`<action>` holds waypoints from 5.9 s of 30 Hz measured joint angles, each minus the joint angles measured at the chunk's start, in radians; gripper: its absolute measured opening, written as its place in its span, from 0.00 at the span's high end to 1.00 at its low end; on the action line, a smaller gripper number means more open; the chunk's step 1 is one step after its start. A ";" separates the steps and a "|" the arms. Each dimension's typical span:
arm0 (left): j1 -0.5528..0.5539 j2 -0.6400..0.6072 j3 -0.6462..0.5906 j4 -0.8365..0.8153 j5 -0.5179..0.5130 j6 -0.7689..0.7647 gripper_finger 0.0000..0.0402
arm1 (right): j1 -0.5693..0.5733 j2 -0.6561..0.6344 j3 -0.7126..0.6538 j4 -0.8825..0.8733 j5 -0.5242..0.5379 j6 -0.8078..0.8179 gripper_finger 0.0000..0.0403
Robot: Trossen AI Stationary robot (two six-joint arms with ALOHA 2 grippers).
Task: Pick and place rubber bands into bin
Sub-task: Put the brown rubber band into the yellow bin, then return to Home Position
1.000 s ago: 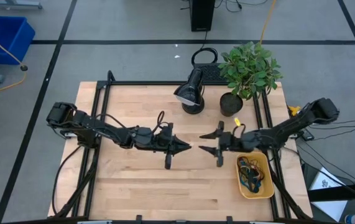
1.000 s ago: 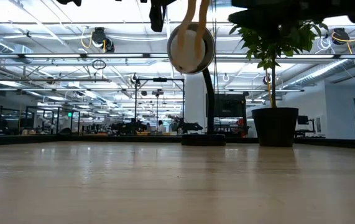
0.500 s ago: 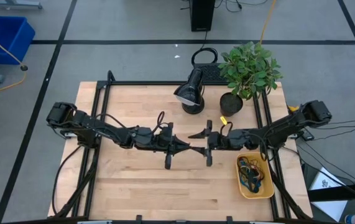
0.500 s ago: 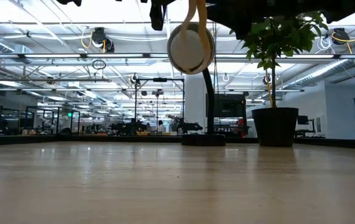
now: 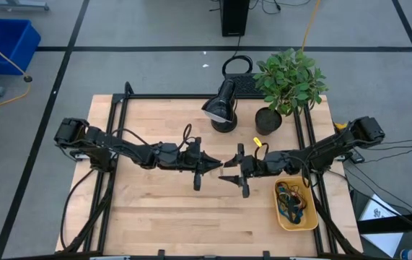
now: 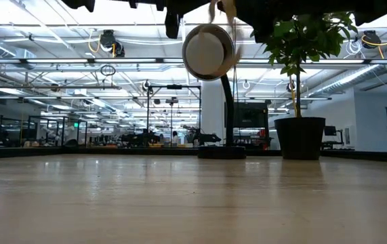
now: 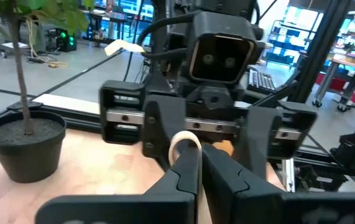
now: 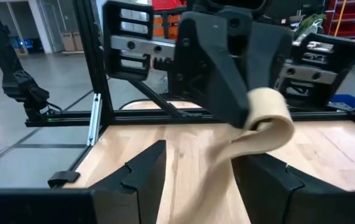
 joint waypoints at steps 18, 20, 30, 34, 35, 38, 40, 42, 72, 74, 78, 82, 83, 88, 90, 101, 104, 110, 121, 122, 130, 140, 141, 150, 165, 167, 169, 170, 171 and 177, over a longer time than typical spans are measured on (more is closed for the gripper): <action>0.024 0.000 0.000 0.001 0.017 0.012 0.99 | -0.001 0.000 0.000 0.029 0.004 -0.001 0.77; 0.024 0.000 0.000 0.001 0.016 0.012 0.97 | -0.001 0.000 0.000 0.029 0.005 -0.002 0.84; 0.024 0.000 0.000 0.001 0.016 0.009 0.87 | 0.000 0.000 0.000 0.015 0.004 -0.002 0.99; 0.024 0.000 0.000 0.001 0.005 0.015 0.87 | 0.000 0.000 0.000 0.014 0.005 -0.010 0.99; 0.024 0.000 0.000 0.001 -0.007 0.009 0.86 | 0.000 0.000 0.000 0.014 0.006 -0.011 0.99; 0.024 0.000 0.000 0.000 -0.037 -0.011 0.80 | -0.001 -0.001 0.000 0.010 0.011 -0.011 0.99; 0.024 0.000 0.000 0.001 -0.043 -0.011 0.73 | 0.000 -0.001 0.000 0.005 0.009 -0.011 1.00; 0.024 0.000 0.000 0.000 -0.045 -0.004 0.64 | 0.000 -0.003 0.000 0.000 0.008 -0.011 1.00; 0.024 -0.221 0.000 -0.518 -0.044 -0.041 0.40 | 0.303 -0.543 0.131 -1.103 0.052 0.494 1.00; 0.024 -0.222 0.000 -0.515 -0.044 -0.041 0.40 | 0.358 -0.540 0.176 -1.218 0.027 0.579 1.00; 0.024 -0.222 0.000 -0.516 -0.044 -0.041 0.40 | 0.455 -0.530 0.213 -1.342 -0.037 0.768 1.00; 0.024 -0.222 0.000 -0.516 -0.044 -0.041 0.40 | 0.548 -0.504 0.213 -1.394 -0.054 0.945 1.00; 0.024 -0.222 0.000 -0.516 -0.044 -0.040 0.40 | 0.572 -0.494 0.213 -1.403 -0.063 0.983 1.00; 0.024 -0.222 0.000 -0.515 -0.044 -0.041 0.40 | 0.686 -0.432 0.213 -1.411 -0.078 1.144 1.00; 0.024 -0.222 0.000 -0.516 -0.044 -0.042 0.40 | 0.728 -0.406 0.213 -1.412 -0.078 1.194 1.00; 0.024 -0.221 0.000 -0.515 -0.045 -0.045 0.40 | 0.826 -0.301 0.113 -1.427 -0.050 1.387 1.00; 0.024 -0.221 0.000 -0.515 -0.045 -0.045 0.40 | 0.826 -0.314 0.054 -1.374 -0.037 1.410 1.00; 0.024 -0.221 0.000 -0.515 -0.045 -0.046 0.40 | 0.823 -0.358 -0.005 -1.416 0.050 1.415 1.00; 0.024 -0.220 0.000 -0.515 -0.045 -0.046 0.40 | 0.823 -0.396 -0.076 -1.529 0.055 1.509 0.95; 0.024 -0.220 0.000 -0.516 -0.045 -0.046 0.40 | 0.823 -0.397 -0.077 -1.529 0.055 1.508 0.94; 0.024 -0.220 0.000 -0.516 -0.045 -0.048 0.40 | 0.823 -0.398 -0.077 -1.544 0.054 1.516 0.76; 0.024 -0.220 0.000 -0.516 -0.044 -0.026 0.40 | 0.823 -0.518 -0.078 -1.547 0.112 1.500 0.56; 0.024 -0.220 0.000 -0.516 -0.044 -0.027 0.40 | 0.822 -0.539 -0.078 -1.543 0.138 1.484 0.56; 0.031 -0.283 -0.001 -0.559 0.016 -0.045 0.40 | 0.821 -0.739 -0.078 -1.377 0.482 1.147 0.57; 0.086 -0.442 -0.001 -0.708 0.020 -0.016 0.40 | 0.325 -0.798 -0.087 -0.890 0.107 0.424 0.57; 0.090 -0.455 -0.001 -0.739 0.020 -0.004 0.40 | 0.222 -0.787 -0.099 -0.843 -0.008 0.379 0.57; 0.099 -0.473 -0.001 -0.771 0.022 0.000 0.40 | 0.128 -0.785 -0.109 -0.812 -0.113 0.333 0.57; 0.105 -0.488 -0.001 -0.796 0.035 0.000 0.40 | 0.087 -0.787 -0.115 -0.789 -0.152 0.308 0.57; 0.112 -0.506 -0.001 -0.811 0.050 0.000 0.40 | 0.047 -0.791 -0.118 -0.767 -0.182 0.281 0.57; 0.139 -0.626 -0.001 -0.849 0.087 0.032 0.40 | -0.182 -0.795 -0.122 -0.731 -0.320 0.159 0.56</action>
